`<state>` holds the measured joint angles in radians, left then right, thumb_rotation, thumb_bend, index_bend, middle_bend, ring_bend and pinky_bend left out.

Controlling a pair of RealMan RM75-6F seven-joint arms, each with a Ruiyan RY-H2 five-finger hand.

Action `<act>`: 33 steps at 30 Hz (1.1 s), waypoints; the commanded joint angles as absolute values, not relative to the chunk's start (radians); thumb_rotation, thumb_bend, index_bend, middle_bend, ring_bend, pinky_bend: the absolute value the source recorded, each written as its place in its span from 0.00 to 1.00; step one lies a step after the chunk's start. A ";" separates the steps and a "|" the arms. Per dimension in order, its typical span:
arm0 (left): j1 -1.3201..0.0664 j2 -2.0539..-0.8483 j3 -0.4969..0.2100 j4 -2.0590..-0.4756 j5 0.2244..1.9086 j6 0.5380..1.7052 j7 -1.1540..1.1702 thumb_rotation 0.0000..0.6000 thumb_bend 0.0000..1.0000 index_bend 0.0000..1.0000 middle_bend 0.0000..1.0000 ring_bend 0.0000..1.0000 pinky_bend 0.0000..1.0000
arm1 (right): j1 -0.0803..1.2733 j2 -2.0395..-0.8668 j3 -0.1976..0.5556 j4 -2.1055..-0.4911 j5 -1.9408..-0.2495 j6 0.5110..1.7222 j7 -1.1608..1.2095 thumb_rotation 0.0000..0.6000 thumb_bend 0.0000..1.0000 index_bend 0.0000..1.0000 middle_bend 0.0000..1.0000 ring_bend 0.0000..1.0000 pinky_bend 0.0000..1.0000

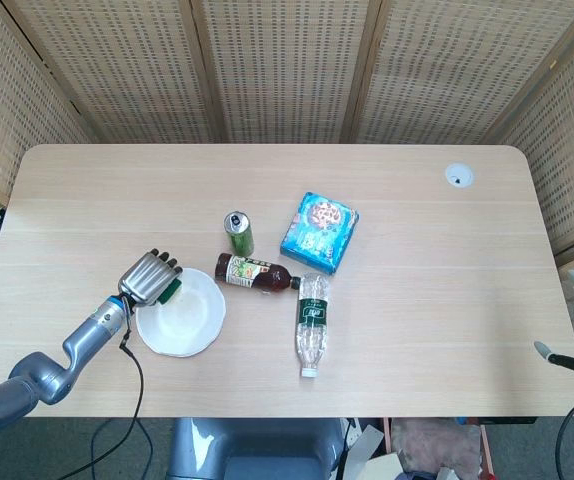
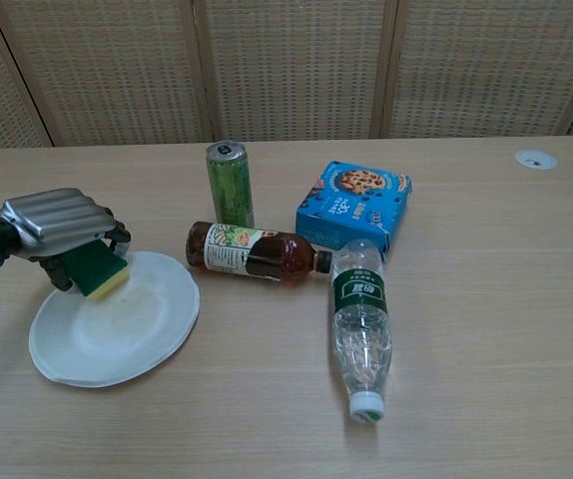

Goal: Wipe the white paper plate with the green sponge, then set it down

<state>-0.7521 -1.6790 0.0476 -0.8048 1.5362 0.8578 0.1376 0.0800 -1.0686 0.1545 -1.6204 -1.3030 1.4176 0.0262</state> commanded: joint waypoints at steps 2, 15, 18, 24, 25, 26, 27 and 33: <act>-0.753 -1.718 0.058 -0.752 1.529 0.811 0.120 1.00 0.33 0.51 0.40 0.31 0.37 | 0.082 -1.070 0.155 -1.619 -1.301 1.414 0.024 1.00 0.00 0.00 0.00 0.00 0.00; -0.757 -1.669 0.010 -0.828 1.532 0.910 0.037 1.00 0.33 0.51 0.40 0.31 0.37 | 0.074 -1.063 0.154 -1.623 -1.310 1.428 0.038 1.00 0.00 0.00 0.00 0.00 0.00; -0.755 -1.629 -0.010 -0.860 1.520 0.929 0.010 1.00 0.34 0.51 0.40 0.31 0.37 | 0.073 -1.062 0.154 -1.624 -1.312 1.430 0.040 1.00 0.00 0.00 0.00 0.00 0.00; -0.742 -1.578 -0.027 -0.869 1.473 0.898 -0.017 1.00 0.35 0.51 0.40 0.31 0.37 | 0.073 -1.062 0.151 -1.628 -1.319 1.434 0.038 1.00 0.00 0.00 0.00 0.00 0.00; -0.741 -1.576 -0.027 -0.861 1.465 0.885 -0.022 1.00 0.35 0.51 0.40 0.31 0.37 | 0.073 -1.063 0.151 -1.628 -1.321 1.434 0.036 1.00 0.00 0.00 0.00 0.00 0.00; -0.740 -1.577 -0.027 -0.845 1.456 0.869 -0.024 1.00 0.35 0.51 0.40 0.31 0.37 | 0.073 -1.063 0.150 -1.629 -1.323 1.435 0.034 1.00 0.00 0.00 0.00 0.00 0.00; -0.738 -1.581 -0.027 -0.829 1.448 0.857 -0.026 1.00 0.35 0.51 0.40 0.31 0.37 | 0.073 -1.064 0.149 -1.630 -1.324 1.435 0.033 1.00 0.00 0.00 0.00 0.00 0.00; -0.720 -1.641 -0.027 -0.708 1.402 0.774 -0.103 1.00 0.35 0.51 0.39 0.31 0.30 | 0.080 -1.070 0.149 -1.629 -1.320 1.426 0.016 1.00 0.00 0.00 0.00 0.00 0.00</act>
